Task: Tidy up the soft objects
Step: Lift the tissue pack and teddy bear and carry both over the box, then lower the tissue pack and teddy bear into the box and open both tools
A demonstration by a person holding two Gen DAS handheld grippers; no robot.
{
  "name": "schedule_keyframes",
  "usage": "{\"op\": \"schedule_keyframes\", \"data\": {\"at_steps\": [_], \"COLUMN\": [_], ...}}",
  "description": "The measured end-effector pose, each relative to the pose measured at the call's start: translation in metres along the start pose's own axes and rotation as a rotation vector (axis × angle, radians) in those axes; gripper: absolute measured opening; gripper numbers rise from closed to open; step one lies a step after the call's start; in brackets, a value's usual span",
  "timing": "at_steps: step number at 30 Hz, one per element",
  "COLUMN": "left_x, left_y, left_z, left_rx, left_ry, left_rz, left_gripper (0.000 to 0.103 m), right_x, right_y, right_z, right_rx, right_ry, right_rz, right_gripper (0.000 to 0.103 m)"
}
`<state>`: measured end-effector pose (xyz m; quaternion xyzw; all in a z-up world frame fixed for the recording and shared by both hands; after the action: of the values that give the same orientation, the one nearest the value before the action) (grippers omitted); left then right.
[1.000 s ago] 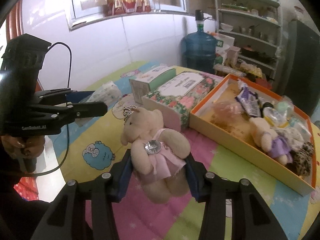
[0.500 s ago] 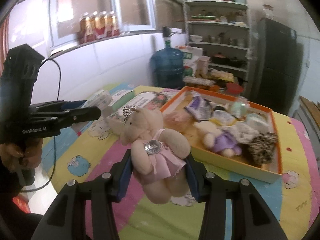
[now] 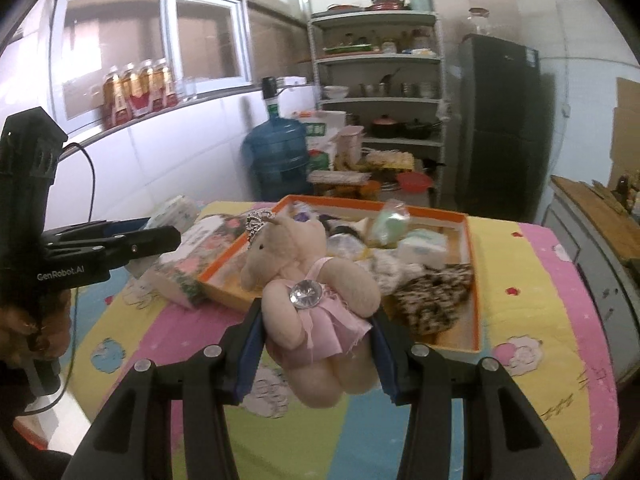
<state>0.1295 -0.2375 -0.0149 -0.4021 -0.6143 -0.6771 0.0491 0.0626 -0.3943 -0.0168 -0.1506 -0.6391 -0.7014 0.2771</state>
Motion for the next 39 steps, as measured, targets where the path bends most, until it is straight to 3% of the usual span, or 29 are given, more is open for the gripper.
{"op": "schedule_keyframes", "data": {"at_steps": [6,12,26,39], "left_x": [-0.027,-0.053,-0.112,-0.141], "left_y": [0.014,0.025,0.032,0.030], "left_z": [-0.013,-0.023,-0.030,-0.025], "left_rx": [0.006,0.007,0.035,0.039], "left_ry": [0.008,0.030,0.082,0.108], "left_rz": [0.013,0.009,0.057,0.105], "left_gripper": [0.052,0.052,0.052,0.052], "right_x": [-0.003,-0.016,-0.059,-0.087], "right_y": [0.005,0.012,0.020,0.016], "right_z": [-0.025,-0.050,-0.089,-0.092], "right_rx": [-0.017,-0.080,-0.181,-0.176], "right_ry": [-0.083,-0.106,-0.101,-0.083], "right_rz": [-0.025,-0.035,-0.016,0.033], "right_gripper": [0.049,0.049,0.049,0.049]}}
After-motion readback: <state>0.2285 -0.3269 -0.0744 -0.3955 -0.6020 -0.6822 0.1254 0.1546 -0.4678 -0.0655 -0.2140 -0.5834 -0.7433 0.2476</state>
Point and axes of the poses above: each gripper's, at about its wrist camera, not at the fingertips, and x roughly against the way its jaws point, z to its left, y to its top, the point moved 4 cm from there along -x, roughly the way its jaws point, and after that the axes turned 3 degrees about -x, right-handed, at the moved point
